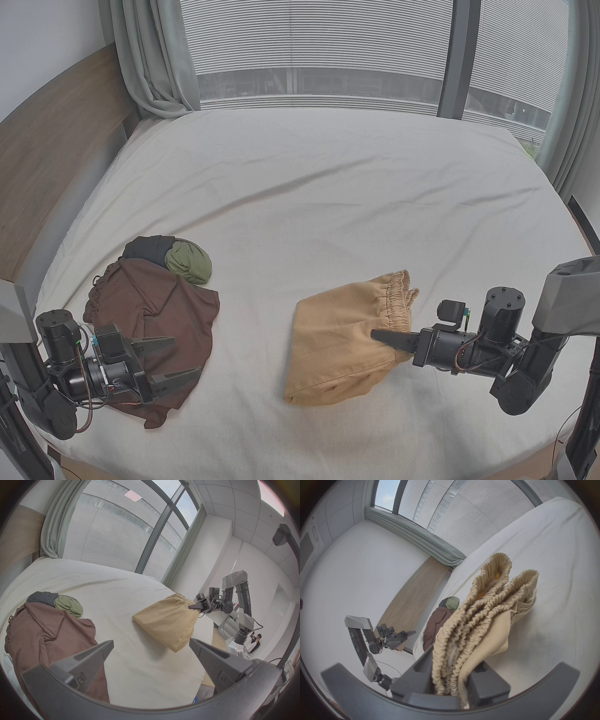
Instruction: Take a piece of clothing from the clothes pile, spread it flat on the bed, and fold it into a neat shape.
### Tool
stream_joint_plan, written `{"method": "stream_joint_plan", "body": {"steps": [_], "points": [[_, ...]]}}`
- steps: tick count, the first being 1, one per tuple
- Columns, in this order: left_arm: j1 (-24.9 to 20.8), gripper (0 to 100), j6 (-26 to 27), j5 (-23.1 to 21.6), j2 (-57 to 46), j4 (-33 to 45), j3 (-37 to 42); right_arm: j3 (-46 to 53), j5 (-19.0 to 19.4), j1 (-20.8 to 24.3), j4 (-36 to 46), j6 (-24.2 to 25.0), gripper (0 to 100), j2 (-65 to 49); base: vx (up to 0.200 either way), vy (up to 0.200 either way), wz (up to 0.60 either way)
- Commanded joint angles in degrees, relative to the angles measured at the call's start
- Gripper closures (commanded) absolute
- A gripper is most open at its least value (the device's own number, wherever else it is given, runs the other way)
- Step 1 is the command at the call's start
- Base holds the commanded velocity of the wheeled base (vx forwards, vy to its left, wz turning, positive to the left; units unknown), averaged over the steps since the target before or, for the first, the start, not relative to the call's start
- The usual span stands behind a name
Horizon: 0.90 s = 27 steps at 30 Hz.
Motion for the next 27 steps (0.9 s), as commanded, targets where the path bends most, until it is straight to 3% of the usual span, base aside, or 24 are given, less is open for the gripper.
{"method": "stream_joint_plan", "body": {"steps": [1,22,27], "points": [[-0.07,0,0.04,0.0,0.05,-0.03,0.0,-0.4,0.14,1.19,-0.08,0.71,100,-2.96,0.0,0.0,0.0],[-0.24,0,0.04,-0.09,0.05,-0.03,0.09,-8.57,0.14,2.24,0.97,3.26,100,-2.43,0.0,0.0,0.0],[-0.15,0,0.04,-0.09,0.14,-0.03,0.26,-12.61,0.14,1.98,4.66,3.79,100,-2.34,0.0,0.0,0.0]]}}
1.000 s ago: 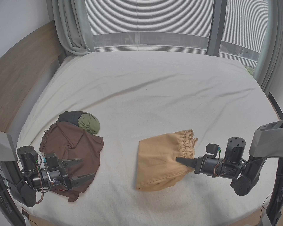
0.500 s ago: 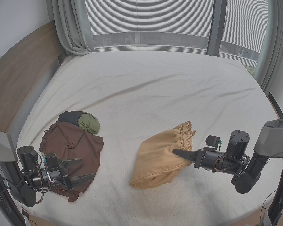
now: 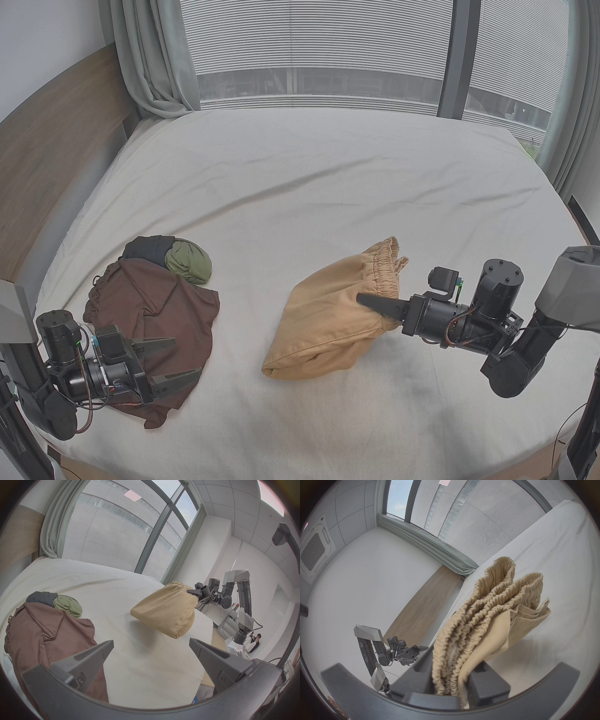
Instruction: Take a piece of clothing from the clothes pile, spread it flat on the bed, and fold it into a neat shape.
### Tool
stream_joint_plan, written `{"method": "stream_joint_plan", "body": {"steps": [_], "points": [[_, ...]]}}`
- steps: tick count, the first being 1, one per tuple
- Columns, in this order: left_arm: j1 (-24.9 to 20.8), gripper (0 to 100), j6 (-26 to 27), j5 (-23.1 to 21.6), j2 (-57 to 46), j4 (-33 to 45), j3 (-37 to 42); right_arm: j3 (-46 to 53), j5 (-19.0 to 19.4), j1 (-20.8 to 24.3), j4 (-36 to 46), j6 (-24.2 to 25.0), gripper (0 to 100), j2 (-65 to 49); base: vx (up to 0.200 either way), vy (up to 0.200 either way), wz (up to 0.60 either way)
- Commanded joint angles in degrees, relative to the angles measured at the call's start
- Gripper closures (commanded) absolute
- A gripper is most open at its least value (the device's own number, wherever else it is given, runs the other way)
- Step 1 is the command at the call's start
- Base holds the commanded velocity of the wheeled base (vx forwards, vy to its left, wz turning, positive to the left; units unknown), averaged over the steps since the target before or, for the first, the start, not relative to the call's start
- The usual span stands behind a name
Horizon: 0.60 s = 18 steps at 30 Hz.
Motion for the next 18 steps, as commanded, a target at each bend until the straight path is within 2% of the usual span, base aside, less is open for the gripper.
{"method": "stream_joint_plan", "body": {"steps": [1,13,18], "points": [[0.09,0,-0.01,0.02,0.14,-0.03,0.13,-4.17,0.0,-0.35,2.93,0.15,100,0.28,0.0,0.0,0.0],[0.18,0,-0.01,0.02,0.05,-0.03,0.22,-21.57,0.0,-0.79,18.58,0.15,100,3.27,0.0,0.0,0.0],[0.18,0,-0.1,0.02,0.05,-0.03,0.13,-26.84,-0.08,-1.15,21.92,0.15,100,5.64,0.0,0.0,0.0]]}}
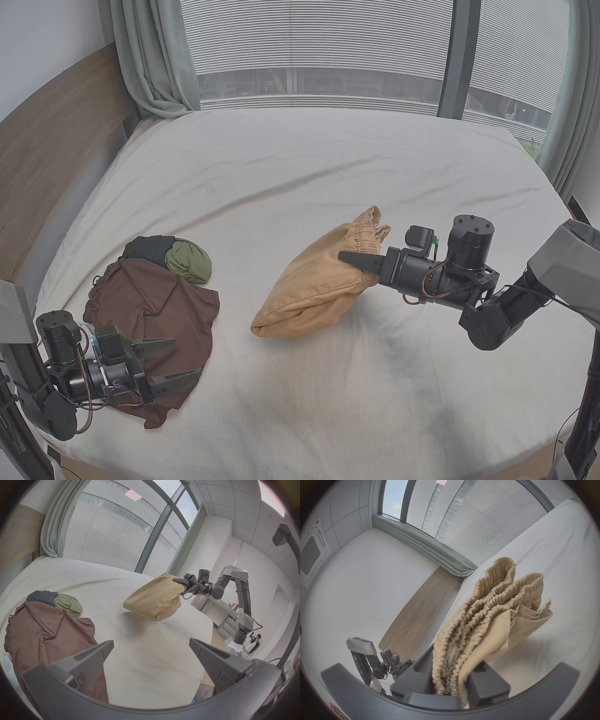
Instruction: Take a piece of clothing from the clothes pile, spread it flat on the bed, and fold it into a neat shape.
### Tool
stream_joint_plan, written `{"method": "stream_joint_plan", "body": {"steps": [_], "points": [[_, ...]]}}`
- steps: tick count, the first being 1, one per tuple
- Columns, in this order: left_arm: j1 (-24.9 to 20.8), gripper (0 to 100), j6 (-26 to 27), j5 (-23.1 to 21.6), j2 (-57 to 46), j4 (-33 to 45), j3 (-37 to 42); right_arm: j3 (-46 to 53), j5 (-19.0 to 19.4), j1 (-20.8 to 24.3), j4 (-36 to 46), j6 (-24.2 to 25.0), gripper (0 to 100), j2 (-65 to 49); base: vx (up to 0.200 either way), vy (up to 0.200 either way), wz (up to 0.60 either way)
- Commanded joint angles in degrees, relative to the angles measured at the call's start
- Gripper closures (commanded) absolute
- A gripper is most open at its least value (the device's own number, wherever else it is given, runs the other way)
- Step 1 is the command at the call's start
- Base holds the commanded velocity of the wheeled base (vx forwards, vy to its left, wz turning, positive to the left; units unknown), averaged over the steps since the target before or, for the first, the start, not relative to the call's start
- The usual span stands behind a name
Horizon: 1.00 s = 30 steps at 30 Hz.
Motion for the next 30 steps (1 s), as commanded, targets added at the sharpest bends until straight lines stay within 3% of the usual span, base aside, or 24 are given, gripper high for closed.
{"method": "stream_joint_plan", "body": {"steps": [1,20,30], "points": [[-0.02,0,-0.01,-0.07,0.0,-0.03,-0.18,-5.44,-0.04,-0.52,1.83,0.01,100,3.38,0.0,0.0,0.0],[0.16,0,-0.01,-0.95,0.0,-0.03,-0.18,-10.63,-0.04,-1.22,2.88,0.01,100,8.65,0.0,0.0,0.0],[0.16,0,-0.1,-0.95,0.18,-0.03,-0.09,-19.42,0.05,-1.31,8.15,0.1,100,8.74,0.0,0.0,0.0]]}}
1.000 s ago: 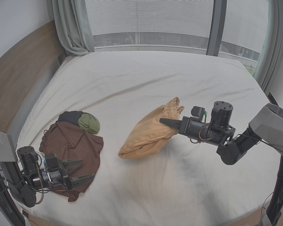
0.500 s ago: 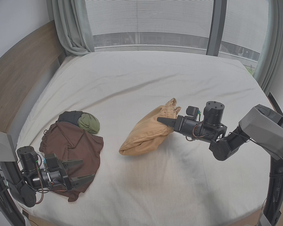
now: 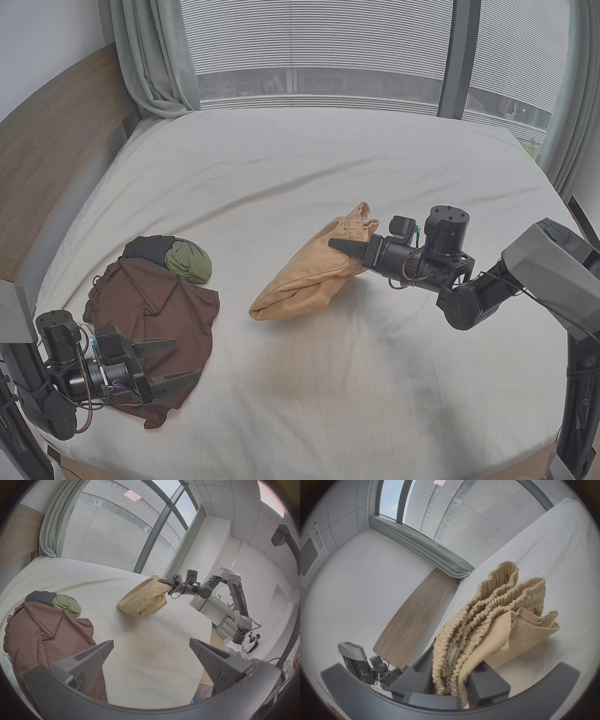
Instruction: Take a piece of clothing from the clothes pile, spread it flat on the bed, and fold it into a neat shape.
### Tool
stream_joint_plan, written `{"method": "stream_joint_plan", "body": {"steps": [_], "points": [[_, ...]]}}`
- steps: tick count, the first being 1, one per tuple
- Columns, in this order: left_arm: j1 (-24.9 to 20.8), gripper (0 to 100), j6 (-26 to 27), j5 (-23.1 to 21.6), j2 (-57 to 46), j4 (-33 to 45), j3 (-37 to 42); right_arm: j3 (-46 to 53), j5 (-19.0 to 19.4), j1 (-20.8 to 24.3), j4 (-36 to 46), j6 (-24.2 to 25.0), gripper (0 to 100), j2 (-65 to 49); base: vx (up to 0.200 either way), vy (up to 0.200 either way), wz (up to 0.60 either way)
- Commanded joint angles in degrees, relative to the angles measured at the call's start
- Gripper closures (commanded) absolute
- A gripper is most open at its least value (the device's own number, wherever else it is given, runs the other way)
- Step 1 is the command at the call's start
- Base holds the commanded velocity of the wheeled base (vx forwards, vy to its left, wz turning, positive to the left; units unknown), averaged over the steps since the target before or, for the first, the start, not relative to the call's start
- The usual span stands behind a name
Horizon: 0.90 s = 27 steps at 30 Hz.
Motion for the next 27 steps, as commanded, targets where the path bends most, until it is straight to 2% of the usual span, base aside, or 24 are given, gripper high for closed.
{"method": "stream_joint_plan", "body": {"steps": [1,6,11,17,22,27], "points": [[0.0,0,-0.05,0.0,0.18,-0.03,0.07,-5.05,0.05,-0.04,2.7,0.1,100,0.08,0.0,0.0,0.0],[0.0,0,-0.05,0.0,0.18,-0.03,0.07,-9.44,0.05,-0.04,5.95,0.1,100,0.17,0.0,0.0,0.0],[0.0,0,-0.05,0.0,0.27,-0.03,0.16,-18.32,-0.04,-0.04,11.49,0.01,100,3.77,0.0,0.0,0.0],[0.35,0,-0.05,-0.08,0.35,-0.03,0.16,-24.56,-0.12,-0.3,13.51,-0.08,100,8.78,0.0,0.0,0.0],[0.35,0,-0.05,-0.08,0.53,-0.03,0.16,-23.42,-0.12,-1.71,12.72,-1.4,100,14.32,0.0,0.0,0.0],[0.44,0,-0.05,-0.17,0.53,-0.03,0.16,-16.21,-0.21,-3.2,9.82,-5.61,100,16.87,0.0,0.0,0.0]]}}
